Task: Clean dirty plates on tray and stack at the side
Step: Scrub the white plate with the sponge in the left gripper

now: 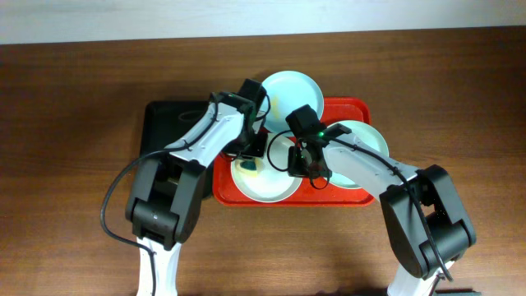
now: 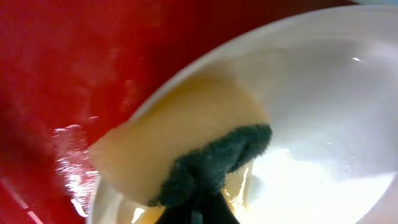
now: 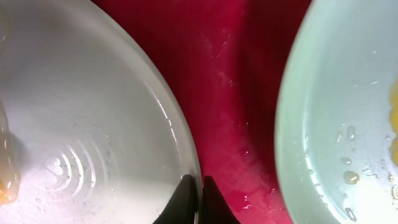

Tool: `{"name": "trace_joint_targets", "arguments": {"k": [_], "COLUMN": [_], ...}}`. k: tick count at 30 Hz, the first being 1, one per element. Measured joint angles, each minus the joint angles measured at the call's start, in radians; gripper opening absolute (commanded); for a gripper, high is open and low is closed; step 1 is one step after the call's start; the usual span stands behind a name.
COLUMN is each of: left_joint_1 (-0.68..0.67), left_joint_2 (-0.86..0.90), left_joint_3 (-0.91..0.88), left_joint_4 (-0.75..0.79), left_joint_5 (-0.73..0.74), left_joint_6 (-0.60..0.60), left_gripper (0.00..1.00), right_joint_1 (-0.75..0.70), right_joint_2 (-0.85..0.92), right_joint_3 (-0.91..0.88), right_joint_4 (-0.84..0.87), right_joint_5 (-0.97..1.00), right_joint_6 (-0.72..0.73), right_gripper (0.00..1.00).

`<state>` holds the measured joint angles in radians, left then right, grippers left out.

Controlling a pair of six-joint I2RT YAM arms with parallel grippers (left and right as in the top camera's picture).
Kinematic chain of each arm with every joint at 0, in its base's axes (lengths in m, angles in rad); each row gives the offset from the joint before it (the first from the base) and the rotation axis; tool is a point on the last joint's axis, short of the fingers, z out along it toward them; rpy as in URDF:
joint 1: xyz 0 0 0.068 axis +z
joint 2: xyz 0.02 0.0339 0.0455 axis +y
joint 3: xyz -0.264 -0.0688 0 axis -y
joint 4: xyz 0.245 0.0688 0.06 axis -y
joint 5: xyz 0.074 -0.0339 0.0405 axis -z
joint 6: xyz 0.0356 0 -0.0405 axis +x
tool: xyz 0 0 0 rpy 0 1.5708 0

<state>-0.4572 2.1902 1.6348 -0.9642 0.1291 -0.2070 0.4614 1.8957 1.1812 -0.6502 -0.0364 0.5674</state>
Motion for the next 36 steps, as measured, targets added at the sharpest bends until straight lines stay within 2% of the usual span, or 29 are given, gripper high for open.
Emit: {"name": "trace_joint_targets", "arguments": {"k": [3, 8, 14, 20, 25, 32, 36], "left_joint_1": [-0.015, -0.004, 0.038, 0.04, 0.04, 0.029, 0.003], "left_joint_2": [0.002, 0.023, 0.035, -0.004, -0.104, -0.111, -0.111], "left_joint_3": [0.002, 0.017, 0.032, 0.033, 0.034, 0.029, -0.029], "left_joint_4": [0.007, 0.004, -0.021, -0.023, -0.044, -0.074, -0.033], "left_joint_5": [0.027, 0.201, 0.298, 0.249, 0.144, 0.066, 0.03], "left_joint_6": [0.0, 0.005, 0.005, 0.005, 0.0, -0.048, -0.078], "left_gripper": [0.0, 0.0, 0.0, 0.0, 0.0, 0.0, 0.0], "right_joint_1": [0.0, 0.0, 0.0, 0.0, 0.0, 0.0, 0.0], "right_joint_2": [0.0, 0.0, 0.0, 0.0, 0.0, 0.0, 0.0], "right_joint_3": [0.0, 0.0, 0.0, 0.0, 0.0, 0.0, 0.0], "right_joint_4": [0.0, 0.0, 0.001, 0.005, 0.005, 0.005, 0.005], "right_joint_5": [0.005, 0.009, 0.01, 0.01, 0.01, 0.01, 0.01], "right_joint_6": [0.0, 0.0, 0.0, 0.0, -0.002, -0.003, -0.003], "right_gripper": [0.04, 0.04, 0.04, 0.04, 0.04, 0.04, 0.04]}}
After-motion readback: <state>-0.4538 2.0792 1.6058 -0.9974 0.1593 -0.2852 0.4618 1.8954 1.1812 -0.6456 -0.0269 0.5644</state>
